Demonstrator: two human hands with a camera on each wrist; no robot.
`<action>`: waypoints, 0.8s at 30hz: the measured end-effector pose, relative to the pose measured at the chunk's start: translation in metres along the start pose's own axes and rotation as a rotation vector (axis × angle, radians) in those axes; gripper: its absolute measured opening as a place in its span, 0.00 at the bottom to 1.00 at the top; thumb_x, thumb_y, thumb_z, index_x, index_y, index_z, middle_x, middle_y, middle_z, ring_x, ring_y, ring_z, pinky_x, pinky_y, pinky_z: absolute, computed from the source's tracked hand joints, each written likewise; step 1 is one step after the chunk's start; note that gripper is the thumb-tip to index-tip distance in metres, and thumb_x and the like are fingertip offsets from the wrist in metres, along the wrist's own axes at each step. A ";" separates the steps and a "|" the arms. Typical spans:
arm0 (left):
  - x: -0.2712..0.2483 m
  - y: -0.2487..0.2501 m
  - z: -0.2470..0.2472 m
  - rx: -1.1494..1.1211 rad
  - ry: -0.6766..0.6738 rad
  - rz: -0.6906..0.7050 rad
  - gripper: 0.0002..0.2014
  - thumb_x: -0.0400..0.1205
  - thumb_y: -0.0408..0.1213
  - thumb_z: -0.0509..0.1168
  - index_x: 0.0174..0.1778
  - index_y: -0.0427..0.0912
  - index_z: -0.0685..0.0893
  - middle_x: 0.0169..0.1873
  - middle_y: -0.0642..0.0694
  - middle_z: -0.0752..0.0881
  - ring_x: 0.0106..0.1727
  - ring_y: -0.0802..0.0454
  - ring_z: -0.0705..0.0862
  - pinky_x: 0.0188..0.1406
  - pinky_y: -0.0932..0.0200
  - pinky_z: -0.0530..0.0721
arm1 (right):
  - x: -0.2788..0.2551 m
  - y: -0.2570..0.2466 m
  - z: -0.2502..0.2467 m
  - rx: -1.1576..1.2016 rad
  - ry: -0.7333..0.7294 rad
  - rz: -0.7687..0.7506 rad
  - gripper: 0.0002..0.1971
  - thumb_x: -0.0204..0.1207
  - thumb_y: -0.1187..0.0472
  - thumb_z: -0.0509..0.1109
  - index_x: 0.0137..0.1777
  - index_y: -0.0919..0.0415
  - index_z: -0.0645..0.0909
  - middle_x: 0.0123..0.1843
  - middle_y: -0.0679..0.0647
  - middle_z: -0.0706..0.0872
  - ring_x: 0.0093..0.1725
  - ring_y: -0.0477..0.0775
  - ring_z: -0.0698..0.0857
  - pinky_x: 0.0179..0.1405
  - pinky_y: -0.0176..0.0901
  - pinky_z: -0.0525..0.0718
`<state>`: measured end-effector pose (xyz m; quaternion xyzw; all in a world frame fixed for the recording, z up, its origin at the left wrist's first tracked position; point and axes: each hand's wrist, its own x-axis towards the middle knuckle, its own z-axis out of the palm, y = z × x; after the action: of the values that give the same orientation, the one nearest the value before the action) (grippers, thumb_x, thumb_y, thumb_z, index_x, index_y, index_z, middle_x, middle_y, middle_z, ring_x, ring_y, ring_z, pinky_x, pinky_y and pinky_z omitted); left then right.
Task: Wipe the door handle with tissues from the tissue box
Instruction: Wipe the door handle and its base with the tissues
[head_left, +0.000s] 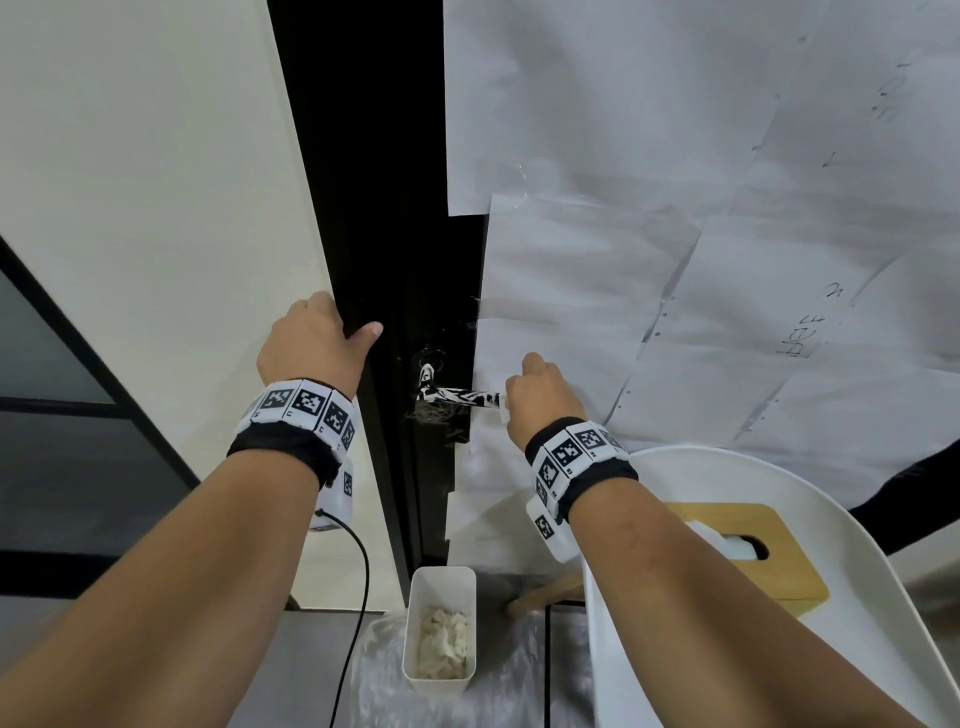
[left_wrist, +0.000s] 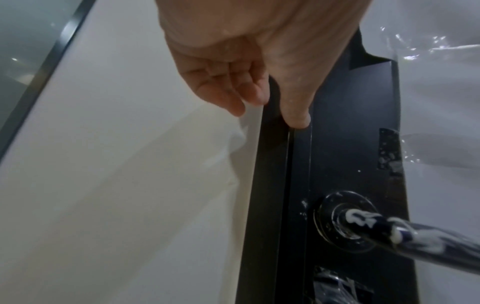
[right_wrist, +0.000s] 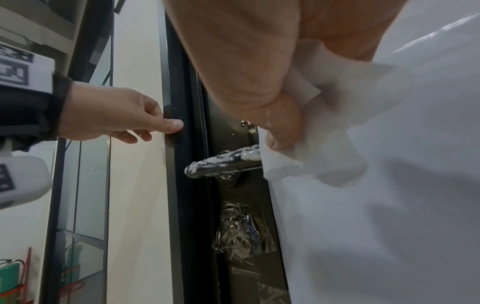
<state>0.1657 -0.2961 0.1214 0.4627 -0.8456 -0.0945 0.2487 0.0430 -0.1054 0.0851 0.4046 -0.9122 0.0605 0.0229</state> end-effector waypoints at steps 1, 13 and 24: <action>-0.001 0.000 0.000 -0.050 0.027 0.012 0.21 0.76 0.59 0.67 0.46 0.43 0.75 0.44 0.45 0.80 0.45 0.42 0.81 0.36 0.50 0.77 | 0.001 0.000 0.000 -0.005 -0.008 -0.004 0.08 0.72 0.75 0.62 0.44 0.68 0.81 0.56 0.60 0.73 0.55 0.61 0.75 0.40 0.46 0.73; 0.001 0.018 -0.004 -0.363 0.307 0.163 0.27 0.75 0.34 0.74 0.68 0.42 0.71 0.58 0.41 0.76 0.55 0.45 0.79 0.47 0.50 0.83 | 0.003 -0.003 -0.003 -0.018 -0.040 0.000 0.08 0.73 0.73 0.61 0.44 0.68 0.81 0.58 0.61 0.74 0.55 0.61 0.75 0.41 0.46 0.72; 0.005 0.020 0.001 -0.386 0.290 0.128 0.29 0.76 0.29 0.73 0.69 0.42 0.68 0.58 0.40 0.74 0.52 0.44 0.79 0.47 0.49 0.84 | 0.007 0.005 -0.001 0.019 -0.087 -0.005 0.06 0.76 0.70 0.63 0.47 0.69 0.81 0.57 0.61 0.73 0.52 0.63 0.80 0.41 0.48 0.77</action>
<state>0.1488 -0.2892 0.1301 0.3607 -0.7949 -0.1710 0.4569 0.0344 -0.1069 0.0863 0.4092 -0.9108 0.0513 -0.0202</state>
